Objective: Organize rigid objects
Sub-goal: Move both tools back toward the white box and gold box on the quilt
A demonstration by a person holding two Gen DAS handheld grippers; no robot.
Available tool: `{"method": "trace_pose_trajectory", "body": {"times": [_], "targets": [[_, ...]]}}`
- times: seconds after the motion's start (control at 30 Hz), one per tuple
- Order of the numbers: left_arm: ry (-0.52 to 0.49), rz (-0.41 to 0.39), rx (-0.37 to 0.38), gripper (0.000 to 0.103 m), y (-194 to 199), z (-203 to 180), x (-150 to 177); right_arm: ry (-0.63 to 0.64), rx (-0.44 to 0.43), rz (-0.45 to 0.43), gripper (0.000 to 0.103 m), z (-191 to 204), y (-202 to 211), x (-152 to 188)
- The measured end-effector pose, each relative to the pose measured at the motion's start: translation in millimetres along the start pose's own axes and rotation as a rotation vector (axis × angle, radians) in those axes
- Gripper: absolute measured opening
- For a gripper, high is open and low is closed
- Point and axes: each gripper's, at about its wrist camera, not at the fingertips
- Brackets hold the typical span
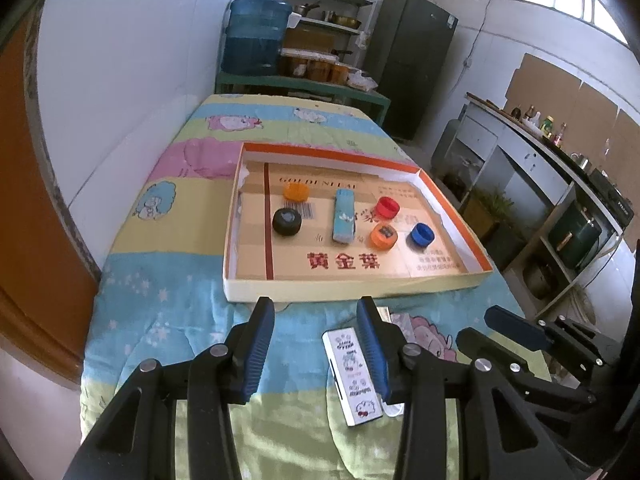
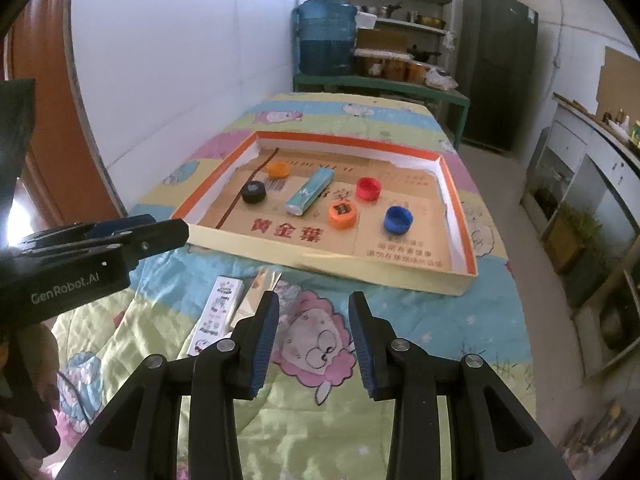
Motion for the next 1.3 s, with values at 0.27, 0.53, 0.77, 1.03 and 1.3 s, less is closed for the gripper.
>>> {"method": "trace_pose_trajectory", "body": {"times": [0.27,0.53,0.77,1.03,1.3], "targets": [[0.018,0.017,0.001,0.043,-3,6,14,-0.002,-0.004,0.016,0.037,10,-8,4],[0.016,0.048,0.010,0.043,-13,2,23,-0.003,-0.010,0.026,0.037,13,-13,7],[0.006,0.072,0.003,0.043,-27,-9,27,-0.017,-0.014,0.030,0.037,7,-14,11],[-0.011,0.096,-0.015,0.043,-40,-20,30,-0.034,-0.018,0.034,0.037,-3,-16,14],[-0.031,0.117,-0.045,0.043,-51,-28,38,-0.046,-0.021,0.038,0.037,-9,-17,17]]}}
Point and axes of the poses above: each gripper's, at about its wrist camera, not at the fingertips, and y roughly against the way its jaws point, z to its left, x to its underside, and after that the axes turned 5 degrees about z, right-handed
